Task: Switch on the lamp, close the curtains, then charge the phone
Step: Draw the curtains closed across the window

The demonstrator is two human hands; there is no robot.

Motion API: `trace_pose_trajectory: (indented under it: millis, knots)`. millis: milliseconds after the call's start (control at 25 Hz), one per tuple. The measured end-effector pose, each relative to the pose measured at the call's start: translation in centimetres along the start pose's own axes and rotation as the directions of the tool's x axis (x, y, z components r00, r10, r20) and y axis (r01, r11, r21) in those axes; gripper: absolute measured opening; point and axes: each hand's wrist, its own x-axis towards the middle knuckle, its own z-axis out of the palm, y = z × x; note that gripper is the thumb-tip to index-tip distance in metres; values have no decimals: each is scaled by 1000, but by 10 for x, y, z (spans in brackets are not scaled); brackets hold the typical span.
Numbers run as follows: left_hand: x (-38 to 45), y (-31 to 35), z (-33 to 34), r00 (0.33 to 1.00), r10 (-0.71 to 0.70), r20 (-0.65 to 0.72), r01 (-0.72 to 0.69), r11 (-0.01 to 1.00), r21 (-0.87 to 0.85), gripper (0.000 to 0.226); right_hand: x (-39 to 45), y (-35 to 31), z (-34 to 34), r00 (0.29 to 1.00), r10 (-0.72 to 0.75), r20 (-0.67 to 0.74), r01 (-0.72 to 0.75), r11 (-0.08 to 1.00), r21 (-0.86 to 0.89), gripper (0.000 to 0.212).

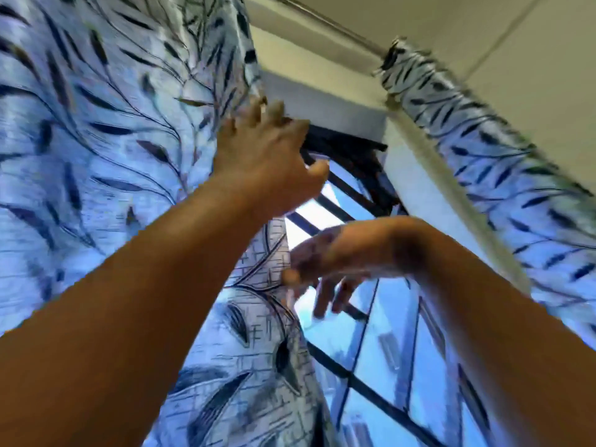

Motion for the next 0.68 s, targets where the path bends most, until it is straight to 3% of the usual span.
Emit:
trace_pose_trajectory:
  millis: [80, 120, 200, 240, 280, 360, 440, 520, 600, 680]
  knots:
    - [3, 20, 25, 997, -9, 74, 5, 999, 51, 67, -20, 33, -48, 945, 111, -309, -135, 989, -59, 32]
    - [4, 27, 37, 994, -47, 100, 36, 994, 104, 69, -28, 53, -77, 835, 130, -535, -231, 965, -126, 34]
    - [10, 43, 59, 985, -115, 126, 82, 966, 244, 78, -40, 97, -131, 453, 51, -890, -577, 778, -249, 33]
    - [15, 55, 69, 984, -120, 130, 79, 955, 287, 81, -49, 119, -150, 274, 2, -962, -753, 623, -213, 39]
    - [21, 69, 77, 985, -101, 139, 57, 955, 291, 82, -58, 140, -165, 152, -31, -988, -855, 498, -147, 50]
    - [33, 103, 88, 984, -26, 179, -9, 981, 194, 81, -80, 173, -188, 30, -38, -999, -915, 400, -43, 75]
    - [40, 137, 101, 987, 75, 140, -85, 994, 62, 77, -100, 201, -207, -36, 44, -998, -875, 482, 53, 97]
    - [44, 159, 112, 989, 141, 31, -142, 990, 5, 72, -113, 225, -227, -33, 160, -986, -721, 680, 135, 105]
    - [48, 165, 120, 990, 137, -30, -137, 990, 18, 71, -111, 235, -244, 91, 234, -968, -450, 877, 170, 89]
    - [55, 162, 120, 996, 84, -36, -79, 989, 123, 75, -93, 230, -249, 255, 183, -950, -361, 929, 82, 62]
